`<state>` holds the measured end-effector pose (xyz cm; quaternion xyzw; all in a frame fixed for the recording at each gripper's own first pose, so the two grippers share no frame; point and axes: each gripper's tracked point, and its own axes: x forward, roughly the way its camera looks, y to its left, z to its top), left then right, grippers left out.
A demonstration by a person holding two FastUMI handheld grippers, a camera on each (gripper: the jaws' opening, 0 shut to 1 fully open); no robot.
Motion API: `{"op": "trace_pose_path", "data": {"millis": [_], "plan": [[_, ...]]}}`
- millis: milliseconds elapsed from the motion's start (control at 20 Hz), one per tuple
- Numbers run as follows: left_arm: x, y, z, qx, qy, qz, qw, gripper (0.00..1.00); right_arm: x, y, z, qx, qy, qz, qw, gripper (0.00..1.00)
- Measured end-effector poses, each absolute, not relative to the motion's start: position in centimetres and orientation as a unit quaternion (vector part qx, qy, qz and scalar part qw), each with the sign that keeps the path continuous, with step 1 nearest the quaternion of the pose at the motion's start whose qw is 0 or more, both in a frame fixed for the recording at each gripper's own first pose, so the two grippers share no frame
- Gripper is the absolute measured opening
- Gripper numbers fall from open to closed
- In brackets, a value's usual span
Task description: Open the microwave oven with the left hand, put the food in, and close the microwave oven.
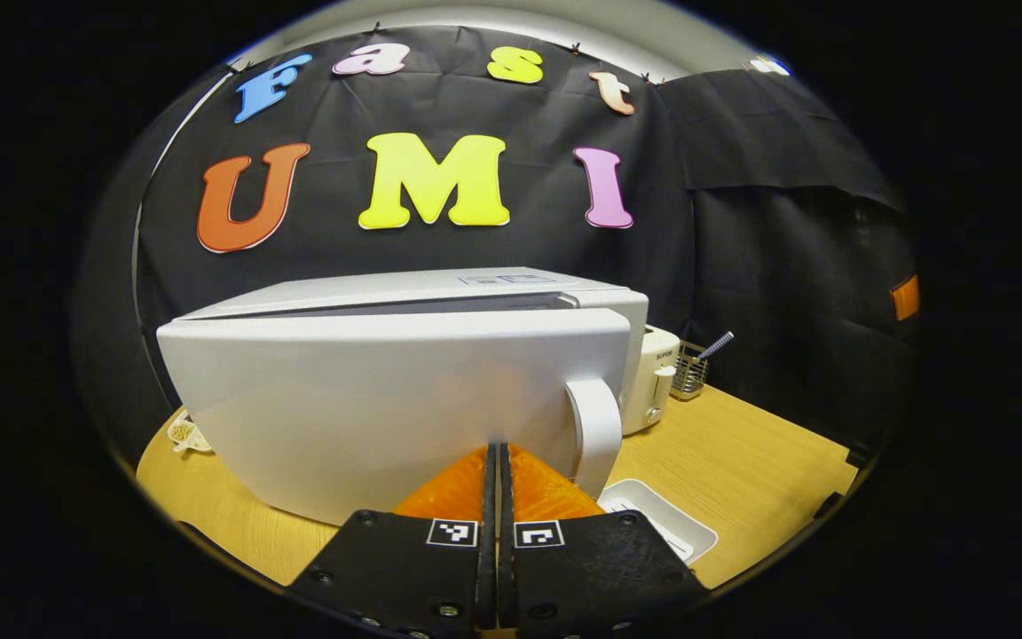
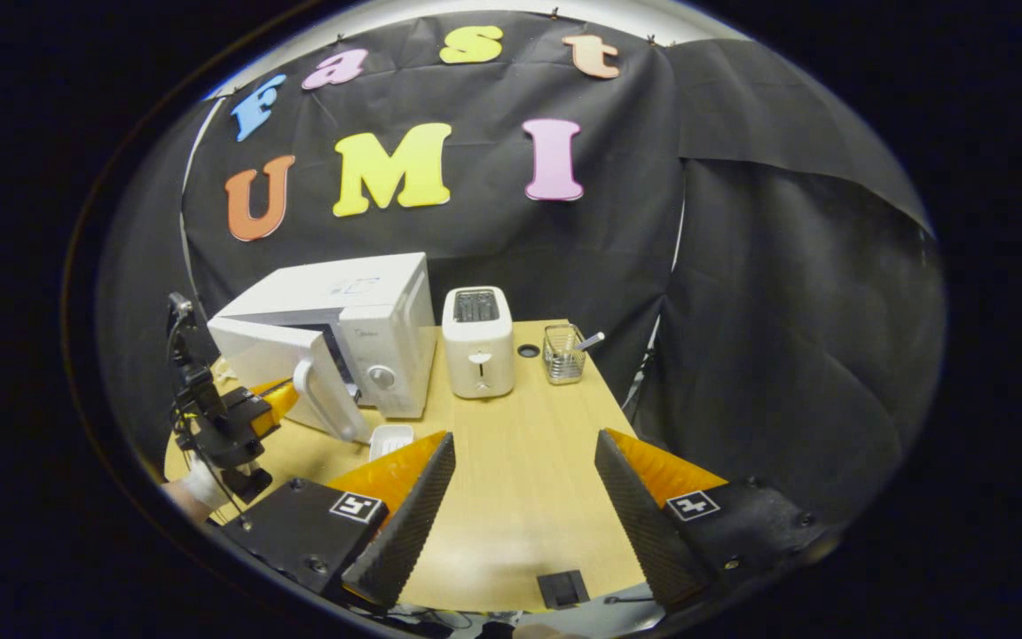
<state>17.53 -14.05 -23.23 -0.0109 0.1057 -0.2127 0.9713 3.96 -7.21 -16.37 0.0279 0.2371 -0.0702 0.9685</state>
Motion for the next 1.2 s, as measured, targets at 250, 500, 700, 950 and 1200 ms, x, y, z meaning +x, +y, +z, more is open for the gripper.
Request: {"op": "trace_pose_path", "data": {"millis": [250, 500, 700, 950, 1200], "plan": [[20.0, -14.3, -23.1, -0.026, 0.107, -0.189, 0.976, 0.0, 5.2, -6.7, -16.3, 0.028, 0.237, -0.06, 0.969, 1.0], [20.9, -14.3, -23.2, -0.034, 0.107, -0.178, 0.978, 0.0, 5.9, -7.3, -16.1, 0.026, 0.239, -0.055, 0.969, 1.0], [21.2, -14.2, -23.2, -0.03, 0.105, -0.174, 0.979, 0.01, 6.5, -7.4, -16.3, 0.032, 0.243, -0.052, 0.968, 1.0], [22.2, -14.4, -23.2, -0.021, 0.094, -0.164, 0.982, 0.01, 6.7, -7.2, -16.6, 0.034, 0.247, -0.044, 0.967, 1.0], [21.9, -14.8, -23.9, -0.021, 0.11, -0.162, 0.98, 0.01, 6.8, -6.9, -16.7, 0.033, 0.245, -0.04, 0.968, 1.0]]}}
